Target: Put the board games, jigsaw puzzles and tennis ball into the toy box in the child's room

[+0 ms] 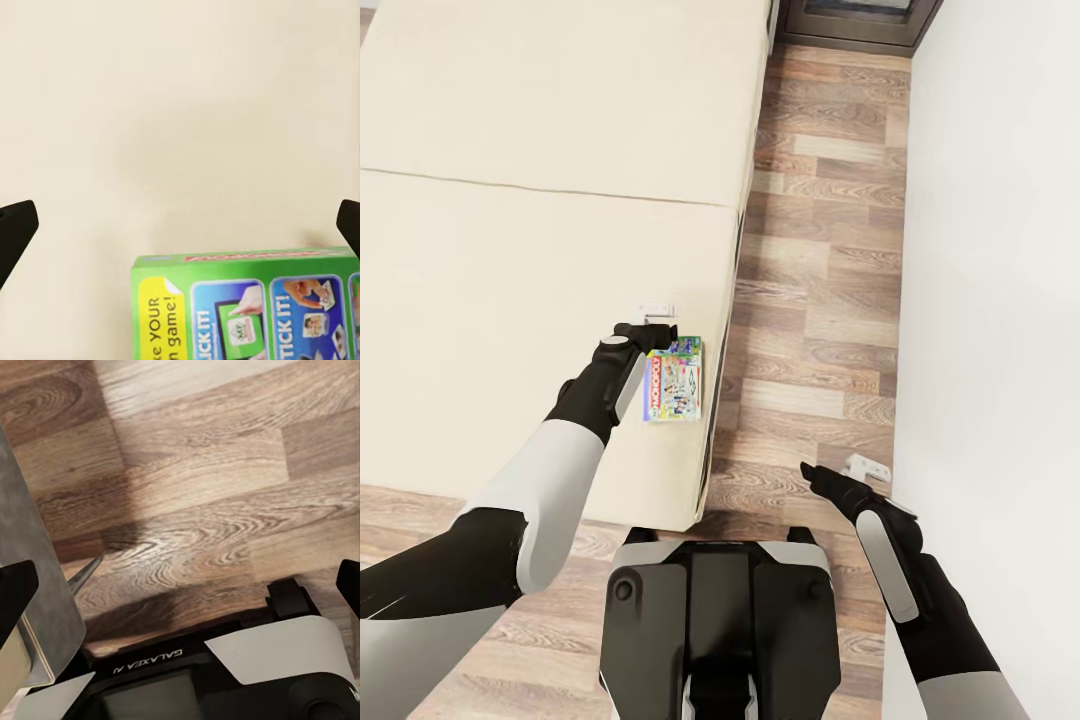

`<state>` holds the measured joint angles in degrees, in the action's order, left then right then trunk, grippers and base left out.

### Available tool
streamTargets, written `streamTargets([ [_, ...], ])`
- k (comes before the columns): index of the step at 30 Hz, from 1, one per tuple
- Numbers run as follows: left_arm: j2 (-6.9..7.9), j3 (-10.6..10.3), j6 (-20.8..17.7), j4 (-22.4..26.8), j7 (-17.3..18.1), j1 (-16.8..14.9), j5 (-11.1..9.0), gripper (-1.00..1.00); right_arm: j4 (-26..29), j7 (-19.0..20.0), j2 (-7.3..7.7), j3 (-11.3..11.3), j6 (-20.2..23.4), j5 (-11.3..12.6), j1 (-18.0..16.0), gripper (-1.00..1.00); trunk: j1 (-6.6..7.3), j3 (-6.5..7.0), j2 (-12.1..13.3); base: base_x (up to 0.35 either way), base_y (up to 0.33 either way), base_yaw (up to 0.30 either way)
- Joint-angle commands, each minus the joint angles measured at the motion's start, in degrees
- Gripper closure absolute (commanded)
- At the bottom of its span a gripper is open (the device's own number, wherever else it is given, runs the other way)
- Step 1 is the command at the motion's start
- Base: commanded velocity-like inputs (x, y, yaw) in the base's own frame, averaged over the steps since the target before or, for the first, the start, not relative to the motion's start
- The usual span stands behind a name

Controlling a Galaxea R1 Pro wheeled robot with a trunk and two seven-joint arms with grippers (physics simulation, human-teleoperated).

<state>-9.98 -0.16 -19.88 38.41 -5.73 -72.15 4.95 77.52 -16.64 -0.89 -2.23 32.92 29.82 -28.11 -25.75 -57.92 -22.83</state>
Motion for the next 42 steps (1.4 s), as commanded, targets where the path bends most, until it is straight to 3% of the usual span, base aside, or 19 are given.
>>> streamTargets([
  [1, -0.02, 0.0, -0.3, 0.1, -0.1, 0.0, 0.5, -1.00, 0.1, -0.6, 0.01, 0.0, 0.1, 0.6, 0.0, -1.00, -0.04, -0.06, -0.1, 0.000, 0.000, 0.002],
  [20, -0.02, -0.1, 0.2, -0.1, 0.0, 0.0, 0.6, -1.00, 0.1, -0.5, 0.01, 0.1, 0.1, 0.6, 0.0, -1.00, -0.04, -0.07, -0.1, 0.000, 0.000, -0.189],
  [42, -0.02, -0.1, 0.3, -0.5, -0.1, 0.0, 0.6, -1.00, 0.1, -0.6, 0.01, 0.1, 0.1, 0.6, 0.0, -1.00, -0.04, -0.07, -0.1, 0.000, 0.000, -0.014],
])
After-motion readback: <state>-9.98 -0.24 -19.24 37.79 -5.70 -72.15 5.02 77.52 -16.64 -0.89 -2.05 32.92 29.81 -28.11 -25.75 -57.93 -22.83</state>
